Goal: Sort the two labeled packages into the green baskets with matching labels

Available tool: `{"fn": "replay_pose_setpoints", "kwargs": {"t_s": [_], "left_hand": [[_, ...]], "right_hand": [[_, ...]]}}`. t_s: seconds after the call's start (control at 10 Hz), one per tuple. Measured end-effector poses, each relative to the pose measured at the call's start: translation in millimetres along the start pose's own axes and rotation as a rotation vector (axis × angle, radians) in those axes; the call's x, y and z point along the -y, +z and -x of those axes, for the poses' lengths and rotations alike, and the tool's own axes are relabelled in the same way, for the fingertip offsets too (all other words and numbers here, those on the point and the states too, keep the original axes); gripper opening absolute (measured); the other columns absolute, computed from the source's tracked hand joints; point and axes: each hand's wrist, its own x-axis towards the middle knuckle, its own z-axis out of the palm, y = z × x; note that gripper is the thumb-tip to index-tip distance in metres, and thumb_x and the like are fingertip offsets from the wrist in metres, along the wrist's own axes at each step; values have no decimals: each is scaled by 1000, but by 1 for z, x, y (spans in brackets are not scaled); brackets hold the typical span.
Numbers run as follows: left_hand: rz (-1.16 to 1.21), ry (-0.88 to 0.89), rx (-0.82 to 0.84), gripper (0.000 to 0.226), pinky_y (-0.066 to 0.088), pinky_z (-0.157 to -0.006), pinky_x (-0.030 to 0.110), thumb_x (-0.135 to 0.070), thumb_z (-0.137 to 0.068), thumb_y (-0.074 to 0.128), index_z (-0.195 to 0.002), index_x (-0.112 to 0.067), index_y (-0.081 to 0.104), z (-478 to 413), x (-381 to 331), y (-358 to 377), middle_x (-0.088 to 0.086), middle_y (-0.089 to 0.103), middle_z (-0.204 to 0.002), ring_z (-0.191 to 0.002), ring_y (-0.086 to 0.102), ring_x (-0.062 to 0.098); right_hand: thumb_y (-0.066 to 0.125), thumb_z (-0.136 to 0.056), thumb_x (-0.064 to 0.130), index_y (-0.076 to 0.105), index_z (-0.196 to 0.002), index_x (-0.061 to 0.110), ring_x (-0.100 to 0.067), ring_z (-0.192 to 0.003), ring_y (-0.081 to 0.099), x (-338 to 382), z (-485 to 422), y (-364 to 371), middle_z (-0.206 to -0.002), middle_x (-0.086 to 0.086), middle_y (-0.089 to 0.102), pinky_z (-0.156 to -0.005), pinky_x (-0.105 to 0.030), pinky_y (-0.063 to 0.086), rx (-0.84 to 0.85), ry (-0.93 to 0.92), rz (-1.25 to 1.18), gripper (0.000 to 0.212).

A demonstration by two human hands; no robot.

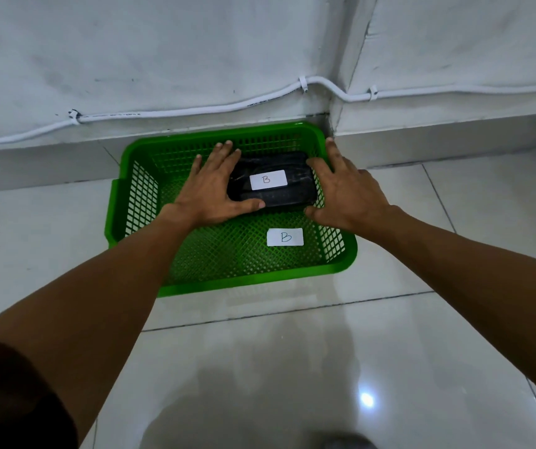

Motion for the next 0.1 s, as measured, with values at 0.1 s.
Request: {"fn": "replay_pose_setpoints", "kwargs": {"t_s": [0.1], "left_hand": [[-8, -5, -4, 108, 1, -119, 47, -75, -68, 47, -150, -11, 14, 5, -2, -19, 6, 4, -161, -148, 1, 18]], "right_hand": [[66, -78, 48, 16, -149, 19, -36, -147, 11, 6, 5, -4, -161, -16, -3, -115, -56, 18, -1, -1, 72, 91]]}}
